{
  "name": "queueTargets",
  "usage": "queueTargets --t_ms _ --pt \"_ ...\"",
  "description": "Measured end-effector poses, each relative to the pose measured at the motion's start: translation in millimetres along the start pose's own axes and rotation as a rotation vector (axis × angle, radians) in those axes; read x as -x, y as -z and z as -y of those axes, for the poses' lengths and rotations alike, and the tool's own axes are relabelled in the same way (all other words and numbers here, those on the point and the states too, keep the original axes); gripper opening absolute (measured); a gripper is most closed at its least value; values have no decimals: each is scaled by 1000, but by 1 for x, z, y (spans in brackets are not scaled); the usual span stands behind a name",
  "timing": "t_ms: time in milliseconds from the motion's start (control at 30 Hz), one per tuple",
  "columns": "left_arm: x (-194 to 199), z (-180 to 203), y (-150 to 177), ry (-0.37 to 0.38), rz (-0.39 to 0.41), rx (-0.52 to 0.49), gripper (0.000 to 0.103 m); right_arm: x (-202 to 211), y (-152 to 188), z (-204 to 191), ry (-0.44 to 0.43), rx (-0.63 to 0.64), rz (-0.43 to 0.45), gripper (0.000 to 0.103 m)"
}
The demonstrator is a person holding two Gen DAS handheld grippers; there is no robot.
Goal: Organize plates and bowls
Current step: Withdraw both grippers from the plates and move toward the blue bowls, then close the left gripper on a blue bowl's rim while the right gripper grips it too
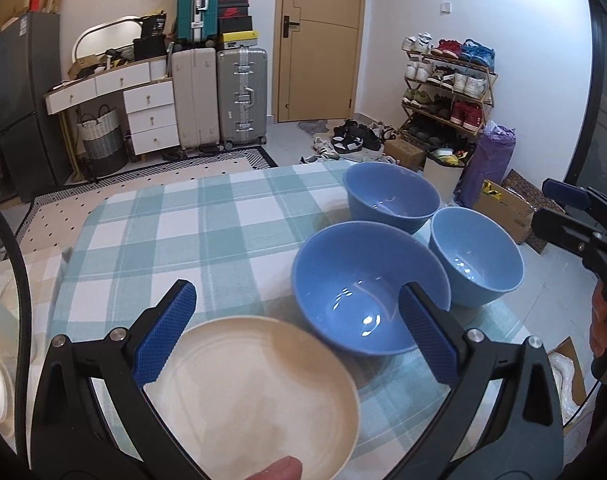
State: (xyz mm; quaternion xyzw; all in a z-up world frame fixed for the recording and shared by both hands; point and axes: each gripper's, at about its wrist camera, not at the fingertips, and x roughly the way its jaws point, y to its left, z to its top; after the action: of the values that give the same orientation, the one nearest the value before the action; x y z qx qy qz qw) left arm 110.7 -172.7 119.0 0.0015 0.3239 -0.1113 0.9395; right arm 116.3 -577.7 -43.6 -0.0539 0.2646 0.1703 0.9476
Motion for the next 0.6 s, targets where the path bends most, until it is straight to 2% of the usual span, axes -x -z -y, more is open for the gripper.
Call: queueTargets --t_ms 333,600 --pt "-43 44 -46 58 -8 -32 101 1 -28 58 43 -40 -14 102" --pt "-77 51 -73 71 -30 -20 101 -24 -41 89 76 -76 -56 102"
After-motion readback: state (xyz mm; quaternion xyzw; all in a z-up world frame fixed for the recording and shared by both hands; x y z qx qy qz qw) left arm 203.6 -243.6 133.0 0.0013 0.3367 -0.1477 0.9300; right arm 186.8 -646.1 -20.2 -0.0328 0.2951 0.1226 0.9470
